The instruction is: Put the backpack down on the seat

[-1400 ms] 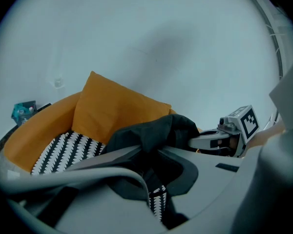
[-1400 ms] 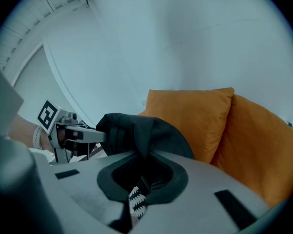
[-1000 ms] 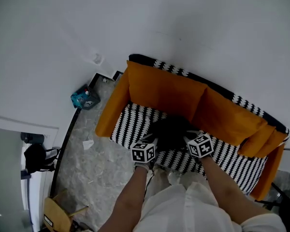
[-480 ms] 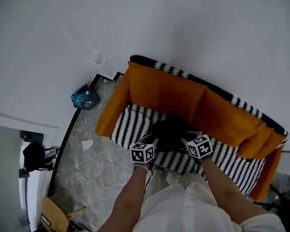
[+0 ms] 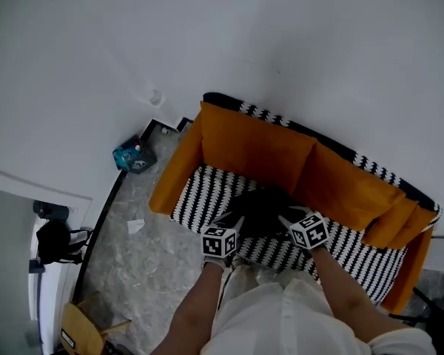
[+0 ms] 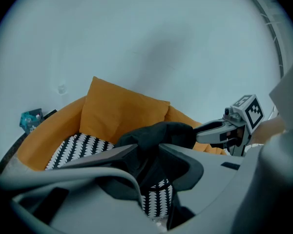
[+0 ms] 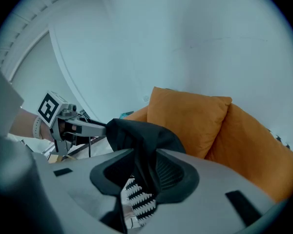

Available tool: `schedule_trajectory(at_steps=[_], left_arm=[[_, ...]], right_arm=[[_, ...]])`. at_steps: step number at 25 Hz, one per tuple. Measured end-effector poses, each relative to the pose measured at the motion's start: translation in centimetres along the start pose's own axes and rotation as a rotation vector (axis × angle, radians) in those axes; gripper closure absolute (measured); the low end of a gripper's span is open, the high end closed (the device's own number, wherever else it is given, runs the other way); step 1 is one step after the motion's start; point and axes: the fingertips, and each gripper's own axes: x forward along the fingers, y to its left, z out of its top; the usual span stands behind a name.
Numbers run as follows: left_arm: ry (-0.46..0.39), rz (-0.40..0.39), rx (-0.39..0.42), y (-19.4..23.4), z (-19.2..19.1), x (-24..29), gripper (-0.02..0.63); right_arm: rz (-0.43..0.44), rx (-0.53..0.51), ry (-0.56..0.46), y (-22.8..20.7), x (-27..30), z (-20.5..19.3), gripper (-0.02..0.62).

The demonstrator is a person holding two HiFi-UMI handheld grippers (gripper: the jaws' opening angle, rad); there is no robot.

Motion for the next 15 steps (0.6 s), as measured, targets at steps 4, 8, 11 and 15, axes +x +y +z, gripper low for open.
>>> schedule_trajectory(at_steps=[4,8,11,15], left_arm=[[-0.031,0.004,-0.007,0.0,0.4,-1.2,0.466],[-0.059,0.005,-0.016,-0.2,0.8,-2.1,0.466],[-0.084,-0.001,-0.020,-0.5,1.3,-2.7,0.466],[-0.132,-0.015,-0.022,-1.2,2.5,-3.7,0.466]], right_arm=[[-0.025,-0.020,0.003,0.3,-0.8,0.2,0.449],[-0.022,-0.044,-0.006,1.0,-1.8,0.7,0.450],[-0.013,-0.047,-0.030,1.5,-2.5,1.3,0.453],[0.008,-0.052,-0.070,2.3,-3.2,2.5,0.456]])
